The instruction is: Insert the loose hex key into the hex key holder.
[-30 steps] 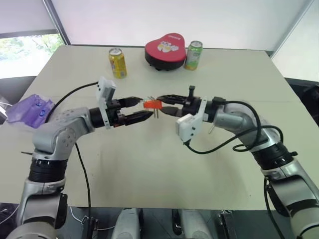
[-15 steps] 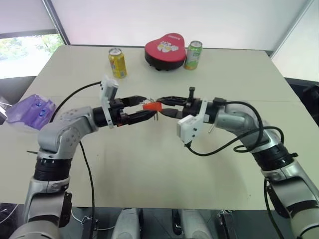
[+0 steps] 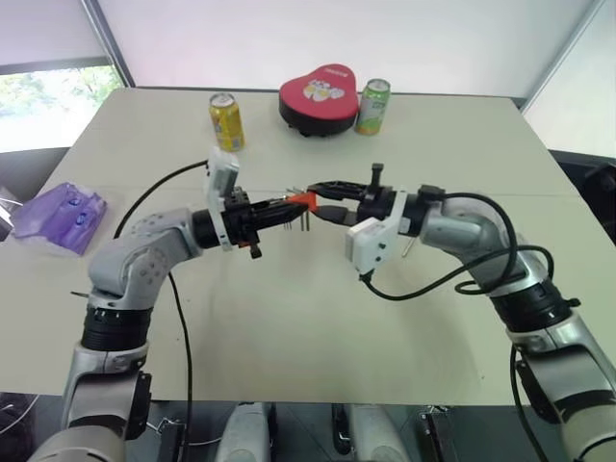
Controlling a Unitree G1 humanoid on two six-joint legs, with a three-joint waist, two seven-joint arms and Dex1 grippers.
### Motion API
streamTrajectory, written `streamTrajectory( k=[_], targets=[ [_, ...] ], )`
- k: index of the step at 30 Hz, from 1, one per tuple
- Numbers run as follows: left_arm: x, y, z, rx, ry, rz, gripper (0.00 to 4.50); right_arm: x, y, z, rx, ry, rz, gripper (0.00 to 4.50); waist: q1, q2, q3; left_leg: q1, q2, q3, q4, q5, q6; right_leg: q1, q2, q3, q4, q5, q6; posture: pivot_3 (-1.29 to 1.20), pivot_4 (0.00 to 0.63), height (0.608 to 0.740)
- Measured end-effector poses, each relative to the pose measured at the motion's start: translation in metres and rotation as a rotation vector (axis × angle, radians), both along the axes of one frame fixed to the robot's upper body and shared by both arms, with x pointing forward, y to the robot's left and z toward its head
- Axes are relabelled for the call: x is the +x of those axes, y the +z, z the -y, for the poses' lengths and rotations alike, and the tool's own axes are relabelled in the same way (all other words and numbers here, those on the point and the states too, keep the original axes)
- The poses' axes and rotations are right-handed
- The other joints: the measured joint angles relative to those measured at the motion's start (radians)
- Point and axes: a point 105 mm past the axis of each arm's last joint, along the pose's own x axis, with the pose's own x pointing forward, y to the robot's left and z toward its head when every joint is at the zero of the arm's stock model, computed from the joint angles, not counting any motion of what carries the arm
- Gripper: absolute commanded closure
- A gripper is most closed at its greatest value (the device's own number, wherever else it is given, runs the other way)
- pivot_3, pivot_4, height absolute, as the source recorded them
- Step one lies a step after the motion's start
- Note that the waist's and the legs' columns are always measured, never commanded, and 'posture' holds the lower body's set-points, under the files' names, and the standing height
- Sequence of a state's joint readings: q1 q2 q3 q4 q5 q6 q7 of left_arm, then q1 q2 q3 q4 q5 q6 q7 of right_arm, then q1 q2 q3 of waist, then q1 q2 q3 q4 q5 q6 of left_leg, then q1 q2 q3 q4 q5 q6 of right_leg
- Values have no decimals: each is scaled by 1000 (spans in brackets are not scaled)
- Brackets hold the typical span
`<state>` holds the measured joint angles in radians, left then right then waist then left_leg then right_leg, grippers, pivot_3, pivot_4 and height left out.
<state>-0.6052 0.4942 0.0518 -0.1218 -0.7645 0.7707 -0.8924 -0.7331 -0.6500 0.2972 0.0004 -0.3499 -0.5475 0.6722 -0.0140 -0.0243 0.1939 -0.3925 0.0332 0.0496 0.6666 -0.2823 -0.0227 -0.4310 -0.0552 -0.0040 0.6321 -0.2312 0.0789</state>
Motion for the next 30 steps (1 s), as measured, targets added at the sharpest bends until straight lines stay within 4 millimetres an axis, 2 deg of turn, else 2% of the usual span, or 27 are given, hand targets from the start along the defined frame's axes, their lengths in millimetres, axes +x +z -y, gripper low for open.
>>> streamTrajectory(
  k=[4,10,14,16,22,26,30],
  targets=[
    [0,-2,2,8,-2,-2,4467,0,-2,2,-5,-5,-14,3516,0,0,0,0,0,0,0,0,0,0,0,0,0,0,0,0,150,740],
    [6,-3,-2,41,53,34,4500,-3,-12,5,-72,-10,-51,512,1,0,0,0,0,0,0,0,0,0,0,0,0,0,0,0,150,740],
    [8,-7,-5,82,90,69,4500,2,-28,20,-134,-79,-140,512,2,0,0,0,0,1,0,0,0,0,0,0,0,0,0,0,150,740],
    [7,-8,-4,89,104,87,4500,10,-36,30,-110,-169,-238,512,3,0,0,0,0,1,0,0,0,1,0,0,0,0,0,0,150,740],
    [2,-15,0,85,156,107,4500,41,-51,79,243,-651,-721,512,3,0,-1,1,0,0,1,0,0,1,0,0,1,0,0,0,150,740],
    [0,-20,1,80,177,94,4500,37,-67,99,408,-883,-983,512,3,1,-1,1,0,-1,1,0,0,1,0,0,2,0,0,0,150,740],
    [-3,-27,1,77,197,74,4500,33,-83,118,540,-1148,-1149,512,2,1,-1,1,0,-1,1,0,0,1,0,0,2,0,0,0,150,740]
  ],
)
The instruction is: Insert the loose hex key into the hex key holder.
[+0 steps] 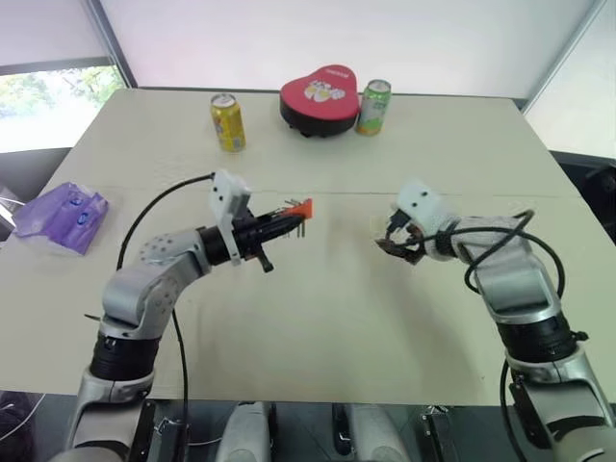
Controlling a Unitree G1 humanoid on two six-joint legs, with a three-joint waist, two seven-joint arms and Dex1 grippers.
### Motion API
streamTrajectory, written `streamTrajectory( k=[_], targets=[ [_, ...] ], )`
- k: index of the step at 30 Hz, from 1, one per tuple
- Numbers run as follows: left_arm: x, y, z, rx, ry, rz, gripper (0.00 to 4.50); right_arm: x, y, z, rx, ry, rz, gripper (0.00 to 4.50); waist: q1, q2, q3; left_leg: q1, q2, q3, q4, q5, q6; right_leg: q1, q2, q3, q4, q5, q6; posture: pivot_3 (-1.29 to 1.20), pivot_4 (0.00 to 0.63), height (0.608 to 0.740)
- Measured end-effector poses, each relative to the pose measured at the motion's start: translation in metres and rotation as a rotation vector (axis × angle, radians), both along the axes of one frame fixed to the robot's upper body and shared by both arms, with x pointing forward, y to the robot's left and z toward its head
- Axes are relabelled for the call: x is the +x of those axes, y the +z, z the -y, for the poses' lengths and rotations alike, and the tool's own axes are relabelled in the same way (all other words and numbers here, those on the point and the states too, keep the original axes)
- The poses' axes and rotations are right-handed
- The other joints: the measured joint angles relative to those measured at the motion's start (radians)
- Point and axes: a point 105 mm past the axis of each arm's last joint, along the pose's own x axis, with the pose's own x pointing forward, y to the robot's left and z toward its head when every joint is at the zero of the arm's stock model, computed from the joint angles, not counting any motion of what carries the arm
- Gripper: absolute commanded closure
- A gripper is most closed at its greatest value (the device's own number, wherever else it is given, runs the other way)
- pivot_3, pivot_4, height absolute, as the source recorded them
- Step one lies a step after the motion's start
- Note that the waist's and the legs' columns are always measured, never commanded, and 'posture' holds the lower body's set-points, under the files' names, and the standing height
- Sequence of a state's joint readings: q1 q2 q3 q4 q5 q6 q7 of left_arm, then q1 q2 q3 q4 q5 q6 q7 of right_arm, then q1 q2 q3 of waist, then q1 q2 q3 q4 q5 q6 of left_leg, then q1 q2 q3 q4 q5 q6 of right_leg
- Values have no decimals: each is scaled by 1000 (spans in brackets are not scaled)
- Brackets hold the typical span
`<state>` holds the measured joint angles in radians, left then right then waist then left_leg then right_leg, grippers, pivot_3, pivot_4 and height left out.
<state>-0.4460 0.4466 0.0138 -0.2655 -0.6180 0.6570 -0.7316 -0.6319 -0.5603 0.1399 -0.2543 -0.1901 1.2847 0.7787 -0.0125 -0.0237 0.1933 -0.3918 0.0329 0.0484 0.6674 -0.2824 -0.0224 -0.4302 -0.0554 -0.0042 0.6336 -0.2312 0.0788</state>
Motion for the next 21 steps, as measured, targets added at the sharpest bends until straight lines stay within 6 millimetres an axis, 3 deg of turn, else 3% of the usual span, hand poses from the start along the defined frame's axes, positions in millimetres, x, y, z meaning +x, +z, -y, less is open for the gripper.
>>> streamTrajectory(
  k=[8,21],
  targets=[
    [-4,-1,5,-8,4,4,4500,5,-7,8,164,-332,-137,512,2,0,0,-1,-1,1,0,0,0,0,0,0,0,0,0,0,150,740],
    [-9,-6,7,4,5,-8,4500,17,-15,36,182,-572,-135,512,-2,0,0,-1,-1,1,-1,0,0,0,1,0,0,0,0,0,150,740]
  ],
)
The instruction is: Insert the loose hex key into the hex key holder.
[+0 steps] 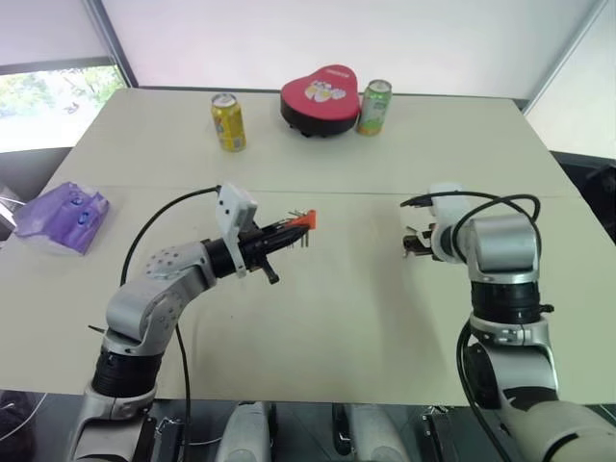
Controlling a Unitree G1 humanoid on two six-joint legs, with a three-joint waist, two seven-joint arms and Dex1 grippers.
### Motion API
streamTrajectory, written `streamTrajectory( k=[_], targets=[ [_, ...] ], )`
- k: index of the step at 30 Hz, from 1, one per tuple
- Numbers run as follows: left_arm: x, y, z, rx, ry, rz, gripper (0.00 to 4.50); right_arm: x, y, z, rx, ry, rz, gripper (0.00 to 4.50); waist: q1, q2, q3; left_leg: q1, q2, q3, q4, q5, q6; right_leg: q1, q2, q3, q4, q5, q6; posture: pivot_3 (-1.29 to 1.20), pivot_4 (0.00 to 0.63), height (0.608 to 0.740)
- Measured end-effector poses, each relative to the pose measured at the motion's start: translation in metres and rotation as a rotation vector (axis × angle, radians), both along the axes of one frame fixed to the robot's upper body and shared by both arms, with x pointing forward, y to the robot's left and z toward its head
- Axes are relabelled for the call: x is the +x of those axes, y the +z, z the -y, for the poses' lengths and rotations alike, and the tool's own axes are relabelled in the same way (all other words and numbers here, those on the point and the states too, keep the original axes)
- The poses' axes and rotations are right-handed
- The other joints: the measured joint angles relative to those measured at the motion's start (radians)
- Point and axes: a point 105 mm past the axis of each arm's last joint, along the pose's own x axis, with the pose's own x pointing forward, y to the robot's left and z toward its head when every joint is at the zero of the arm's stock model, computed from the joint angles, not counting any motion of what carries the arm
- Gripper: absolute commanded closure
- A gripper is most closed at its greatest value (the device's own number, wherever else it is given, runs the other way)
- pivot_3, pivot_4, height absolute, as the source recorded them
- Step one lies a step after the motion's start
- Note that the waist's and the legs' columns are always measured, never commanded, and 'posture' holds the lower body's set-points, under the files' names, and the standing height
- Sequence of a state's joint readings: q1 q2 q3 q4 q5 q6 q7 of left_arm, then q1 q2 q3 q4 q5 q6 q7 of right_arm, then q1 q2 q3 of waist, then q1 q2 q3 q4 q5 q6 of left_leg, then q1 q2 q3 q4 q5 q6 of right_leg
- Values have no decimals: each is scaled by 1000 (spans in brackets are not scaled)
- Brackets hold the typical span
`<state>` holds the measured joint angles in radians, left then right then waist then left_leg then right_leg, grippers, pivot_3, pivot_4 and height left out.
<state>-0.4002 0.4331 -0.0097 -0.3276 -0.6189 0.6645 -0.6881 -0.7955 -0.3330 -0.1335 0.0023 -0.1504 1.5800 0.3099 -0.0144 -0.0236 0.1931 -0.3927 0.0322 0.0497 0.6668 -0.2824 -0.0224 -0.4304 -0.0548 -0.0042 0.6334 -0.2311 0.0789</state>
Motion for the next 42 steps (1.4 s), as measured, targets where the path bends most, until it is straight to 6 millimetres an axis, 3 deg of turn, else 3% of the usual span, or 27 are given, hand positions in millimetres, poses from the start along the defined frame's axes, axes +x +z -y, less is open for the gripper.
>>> streamTrajectory(
  k=[9,12,17,18,25,28,30,32,34,37,42],
  targets=[
    [0,-1,0,12,-3,-2,4500,7,-3,-15,38,-5,4,512,-3,0,0,0,0,0,0,0,0,0,0,0,0,0,0,0,150,740],
    [0,-1,-1,16,-1,-1,4500,7,-4,-20,51,7,-3,1762,-3,0,0,0,0,0,0,0,0,0,0,0,0,0,0,0,150,740],
    [0,-1,0,17,-2,-2,4500,6,-6,-29,71,34,-15,4328,-2,0,0,0,0,-1,0,0,0,0,0,0,0,0,0,0,150,740],
    [0,-1,-1,18,-2,-2,4500,6,-6,-29,69,34,-15,4423,0,0,0,0,0,0,0,0,0,0,0,0,0,0,0,0,150,740],
    [0,-1,-1,19,-1,-1,4500,6,-4,-32,66,54,-3,4423,0,0,0,0,0,-1,-1,0,0,0,0,0,0,0,0,0,150,740],
    [0,-1,-1,19,0,-1,4500,12,3,-37,57,111,141,4423,-1,0,0,0,0,-1,-1,0,0,0,1,0,-1,0,0,0,150,740],
    [1,0,-1,18,0,1,4500,19,19,-44,50,167,313,4423,-1,0,0,0,0,-1,-1,0,0,0,1,0,-1,0,0,0,150,740],
    [2,1,-1,18,4,6,4500,22,48,-58,65,262,566,4423,-2,0,0,0,0,-1,-1,0,0,0,1,0,-2,0,1,0,150,740],
    [4,3,0,18,5,13,4500,18,73,-77,143,339,755,4423,-6,0,0,0,1,-1,-1,0,0,0,2,0,-2,0,2,0,150,740],
    [8,8,1,11,10,34,4500,7,101,-103,401,443,942,4423,-4,0,0,0,2,-2,-1,0,0,0,4,0,-1,0,2,0,150,740],
    [17,12,2,5,29,40,4500,-15,121,-132,797,570,1047,4423,1,0,0,0,3,-3,-1,0,0,0,3,0,-1,0,1,0,150,740]
  ],
)
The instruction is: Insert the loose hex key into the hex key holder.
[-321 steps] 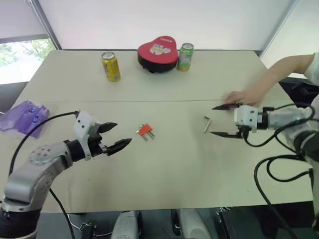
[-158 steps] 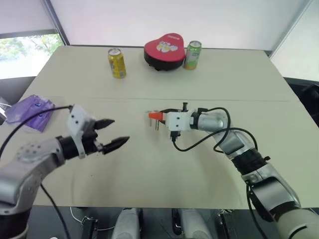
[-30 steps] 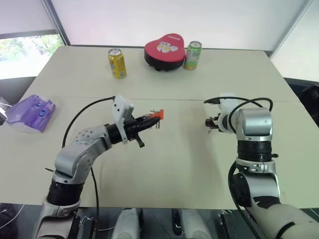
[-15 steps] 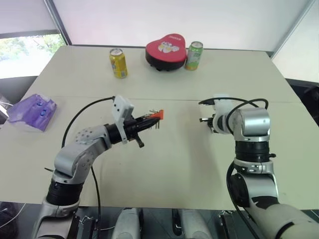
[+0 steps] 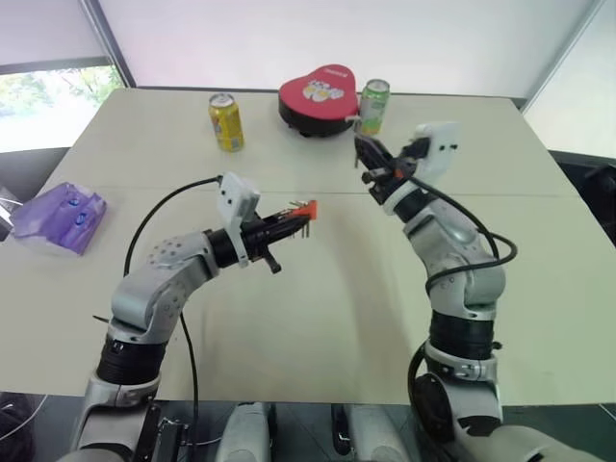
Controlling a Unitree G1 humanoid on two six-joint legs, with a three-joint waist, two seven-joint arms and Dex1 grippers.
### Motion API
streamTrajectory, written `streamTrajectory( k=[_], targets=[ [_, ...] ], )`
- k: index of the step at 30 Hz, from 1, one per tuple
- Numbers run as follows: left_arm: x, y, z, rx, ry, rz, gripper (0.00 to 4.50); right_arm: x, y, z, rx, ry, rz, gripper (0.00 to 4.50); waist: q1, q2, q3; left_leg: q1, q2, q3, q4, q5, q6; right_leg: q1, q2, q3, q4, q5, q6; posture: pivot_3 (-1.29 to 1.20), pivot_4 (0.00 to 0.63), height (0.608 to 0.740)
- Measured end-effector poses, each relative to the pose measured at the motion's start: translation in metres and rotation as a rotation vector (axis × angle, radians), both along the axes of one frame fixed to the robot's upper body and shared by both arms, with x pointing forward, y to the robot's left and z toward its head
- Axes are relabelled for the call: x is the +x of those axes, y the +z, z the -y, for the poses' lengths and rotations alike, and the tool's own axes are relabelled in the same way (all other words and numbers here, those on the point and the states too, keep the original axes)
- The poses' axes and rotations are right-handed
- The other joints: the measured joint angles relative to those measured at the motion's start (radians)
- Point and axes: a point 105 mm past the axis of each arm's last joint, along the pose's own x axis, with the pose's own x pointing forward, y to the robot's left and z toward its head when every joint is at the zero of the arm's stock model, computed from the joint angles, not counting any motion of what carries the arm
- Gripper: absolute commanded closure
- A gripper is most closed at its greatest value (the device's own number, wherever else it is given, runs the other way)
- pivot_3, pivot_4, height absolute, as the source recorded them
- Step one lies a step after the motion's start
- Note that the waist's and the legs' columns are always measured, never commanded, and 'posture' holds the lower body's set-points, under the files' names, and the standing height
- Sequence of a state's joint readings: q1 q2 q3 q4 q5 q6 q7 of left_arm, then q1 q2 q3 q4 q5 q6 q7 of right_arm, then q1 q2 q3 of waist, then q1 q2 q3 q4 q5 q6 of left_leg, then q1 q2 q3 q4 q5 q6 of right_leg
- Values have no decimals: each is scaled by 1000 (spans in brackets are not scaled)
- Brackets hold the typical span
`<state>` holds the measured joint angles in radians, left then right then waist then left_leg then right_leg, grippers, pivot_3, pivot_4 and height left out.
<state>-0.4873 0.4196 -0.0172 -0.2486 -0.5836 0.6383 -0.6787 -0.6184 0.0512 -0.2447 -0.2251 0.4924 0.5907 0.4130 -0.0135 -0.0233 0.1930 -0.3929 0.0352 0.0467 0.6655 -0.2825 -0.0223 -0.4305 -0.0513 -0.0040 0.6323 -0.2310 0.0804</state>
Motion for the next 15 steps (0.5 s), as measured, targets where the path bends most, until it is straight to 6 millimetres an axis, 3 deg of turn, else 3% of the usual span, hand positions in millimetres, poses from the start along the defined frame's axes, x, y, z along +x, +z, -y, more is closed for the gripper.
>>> streamTrajectory(
  k=[4,15],
  targets=[
    [4,9,3,-8,0,24,4500,-11,-9,-11,87,125,-14,4423,0,0,0,0,0,0,0,0,0,0,-1,0,0,0,0,0,150,740],
    [12,18,7,-23,0,37,4500,-25,-9,-35,79,195,54,4423,-3,0,0,0,0,0,0,0,0,0,0,0,0,0,0,0,150,740]
  ],
)
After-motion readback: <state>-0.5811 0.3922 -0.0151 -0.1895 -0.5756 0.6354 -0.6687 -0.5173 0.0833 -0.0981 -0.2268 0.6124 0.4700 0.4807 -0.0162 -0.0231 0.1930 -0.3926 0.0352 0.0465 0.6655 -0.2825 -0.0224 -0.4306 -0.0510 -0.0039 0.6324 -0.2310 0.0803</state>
